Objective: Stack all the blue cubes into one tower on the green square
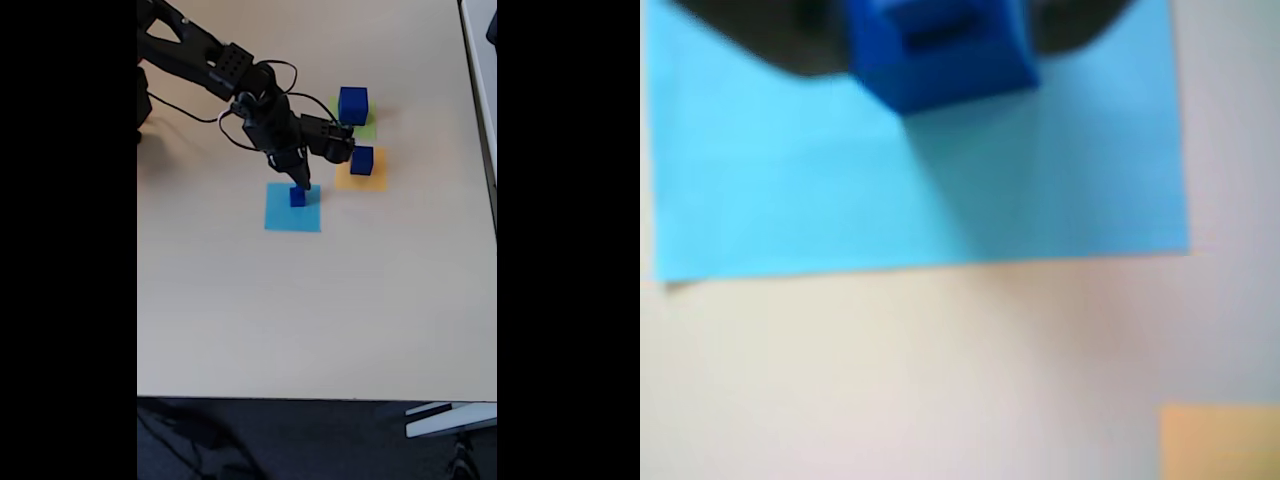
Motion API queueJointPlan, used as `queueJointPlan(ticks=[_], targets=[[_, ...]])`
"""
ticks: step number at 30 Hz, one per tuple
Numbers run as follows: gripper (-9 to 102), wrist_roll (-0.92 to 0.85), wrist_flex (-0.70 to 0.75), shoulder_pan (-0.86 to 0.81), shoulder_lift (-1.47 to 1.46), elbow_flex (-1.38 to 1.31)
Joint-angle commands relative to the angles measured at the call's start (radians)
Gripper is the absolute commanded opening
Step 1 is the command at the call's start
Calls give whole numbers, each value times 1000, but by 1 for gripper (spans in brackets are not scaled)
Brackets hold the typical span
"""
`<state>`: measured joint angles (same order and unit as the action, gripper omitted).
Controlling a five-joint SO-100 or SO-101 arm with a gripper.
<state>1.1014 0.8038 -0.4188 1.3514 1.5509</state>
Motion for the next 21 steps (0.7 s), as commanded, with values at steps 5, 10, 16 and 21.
queueJointPlan(ticks=[5,10,16,21], targets=[[14,17,64,29,64,-255],[18,48,67,64,15,-331],[20,63,69,112,-52,-400],[20,77,69,155,-135,-488]])
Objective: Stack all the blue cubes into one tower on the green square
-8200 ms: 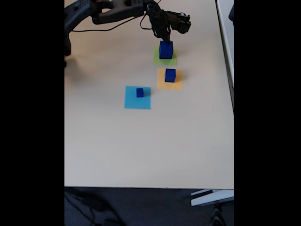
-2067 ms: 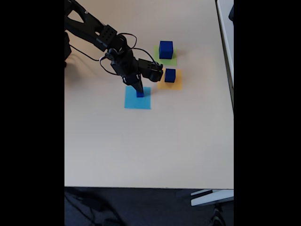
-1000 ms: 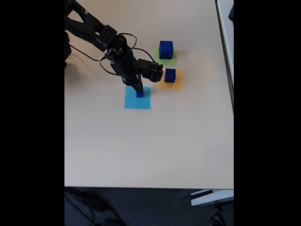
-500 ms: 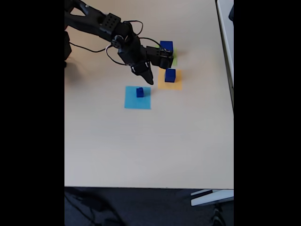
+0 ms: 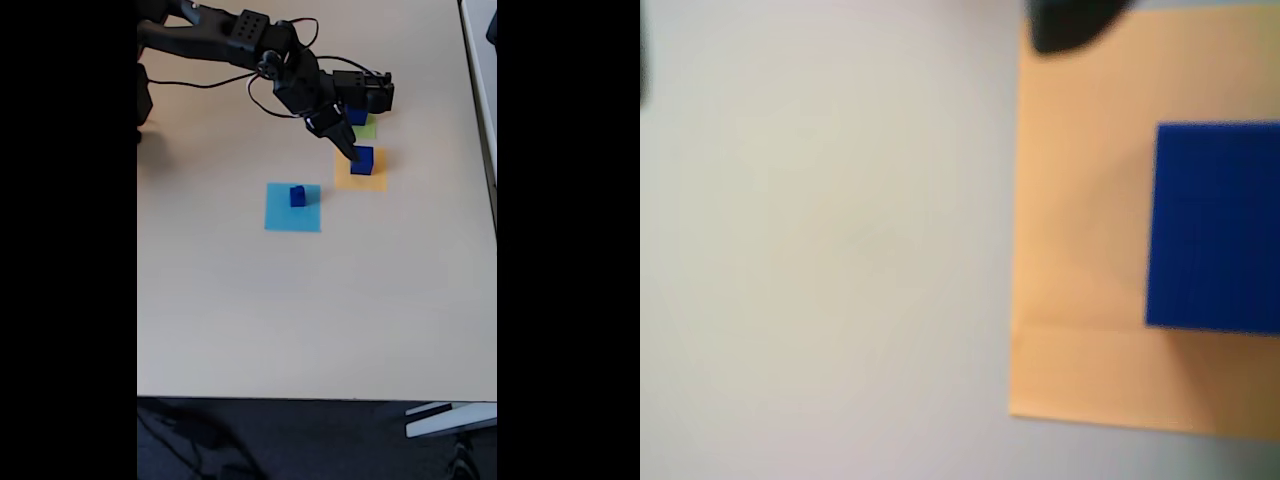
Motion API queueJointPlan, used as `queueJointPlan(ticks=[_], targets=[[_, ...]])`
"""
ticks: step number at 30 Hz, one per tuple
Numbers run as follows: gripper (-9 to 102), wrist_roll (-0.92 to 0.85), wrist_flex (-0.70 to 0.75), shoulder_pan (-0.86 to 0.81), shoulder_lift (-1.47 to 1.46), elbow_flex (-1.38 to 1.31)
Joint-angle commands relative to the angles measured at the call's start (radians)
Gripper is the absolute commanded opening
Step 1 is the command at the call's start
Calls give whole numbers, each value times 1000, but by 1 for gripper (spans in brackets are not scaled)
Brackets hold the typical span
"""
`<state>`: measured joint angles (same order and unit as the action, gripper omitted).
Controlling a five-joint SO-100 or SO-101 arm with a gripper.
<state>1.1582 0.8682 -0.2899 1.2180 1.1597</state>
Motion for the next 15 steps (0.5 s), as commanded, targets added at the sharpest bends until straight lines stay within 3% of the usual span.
queueJointPlan(ticks=[1,4,6,15], targets=[[19,32,5,34,-18,-109],[20,61,-3,55,-58,-132],[28,80,-6,67,-84,-152],[29,201,-15,118,-186,-153]])
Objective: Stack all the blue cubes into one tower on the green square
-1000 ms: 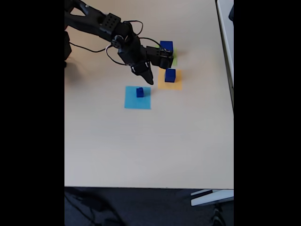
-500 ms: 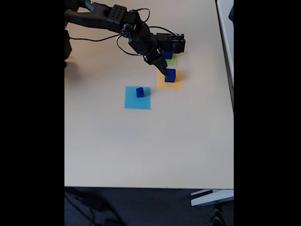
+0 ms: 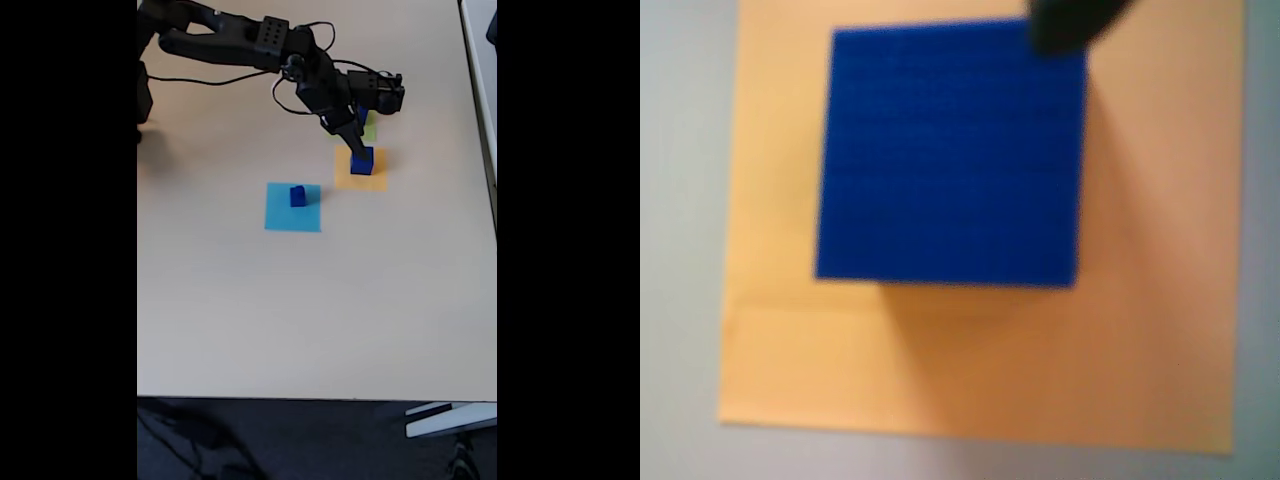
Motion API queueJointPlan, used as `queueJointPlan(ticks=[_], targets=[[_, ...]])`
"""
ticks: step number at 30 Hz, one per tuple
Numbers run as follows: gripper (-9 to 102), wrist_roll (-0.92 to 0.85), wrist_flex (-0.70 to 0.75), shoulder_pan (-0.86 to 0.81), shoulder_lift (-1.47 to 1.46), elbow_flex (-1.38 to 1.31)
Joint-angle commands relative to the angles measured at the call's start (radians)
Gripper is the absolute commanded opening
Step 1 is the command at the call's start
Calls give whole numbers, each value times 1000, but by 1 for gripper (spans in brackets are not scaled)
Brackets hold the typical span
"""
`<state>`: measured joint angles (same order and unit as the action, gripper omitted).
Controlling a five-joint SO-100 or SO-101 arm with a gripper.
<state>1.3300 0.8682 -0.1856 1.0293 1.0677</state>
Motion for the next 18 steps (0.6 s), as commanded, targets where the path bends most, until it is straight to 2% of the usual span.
queueJointPlan(ticks=[1,18], targets=[[29,35,-18,15,-9,-61],[30,8,-138,-3,-87,-21]])
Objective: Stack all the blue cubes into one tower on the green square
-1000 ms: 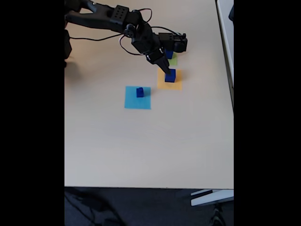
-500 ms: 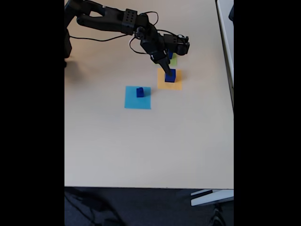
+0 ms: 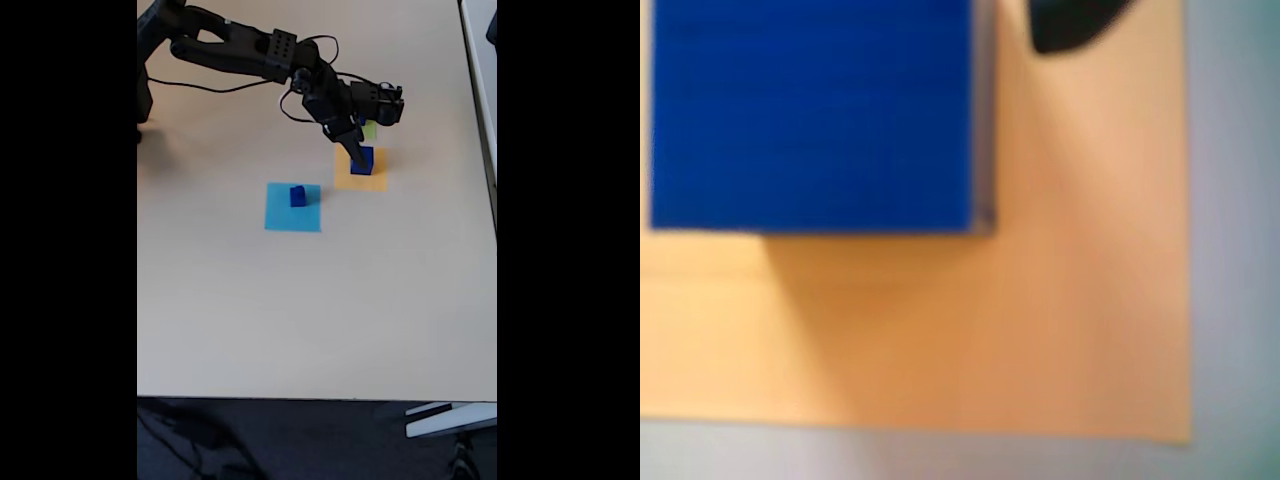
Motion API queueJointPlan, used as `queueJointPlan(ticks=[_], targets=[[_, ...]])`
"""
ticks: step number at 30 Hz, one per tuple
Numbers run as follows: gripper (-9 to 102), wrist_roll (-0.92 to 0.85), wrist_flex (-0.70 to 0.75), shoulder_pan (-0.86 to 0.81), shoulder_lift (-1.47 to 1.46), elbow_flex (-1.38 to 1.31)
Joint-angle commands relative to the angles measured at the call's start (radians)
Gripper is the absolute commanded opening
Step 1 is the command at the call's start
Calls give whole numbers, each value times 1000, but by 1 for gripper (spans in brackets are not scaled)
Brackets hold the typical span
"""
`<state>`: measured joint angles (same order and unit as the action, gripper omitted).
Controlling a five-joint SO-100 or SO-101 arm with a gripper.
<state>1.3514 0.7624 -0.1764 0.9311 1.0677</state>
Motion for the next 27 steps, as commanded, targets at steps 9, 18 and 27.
queueJointPlan(ticks=[9,18,27], targets=[[29,-6,-51,-8,-23,-31],[26,2,-80,-6,-43,-25],[8,6,-80,-5,-41,-20]])
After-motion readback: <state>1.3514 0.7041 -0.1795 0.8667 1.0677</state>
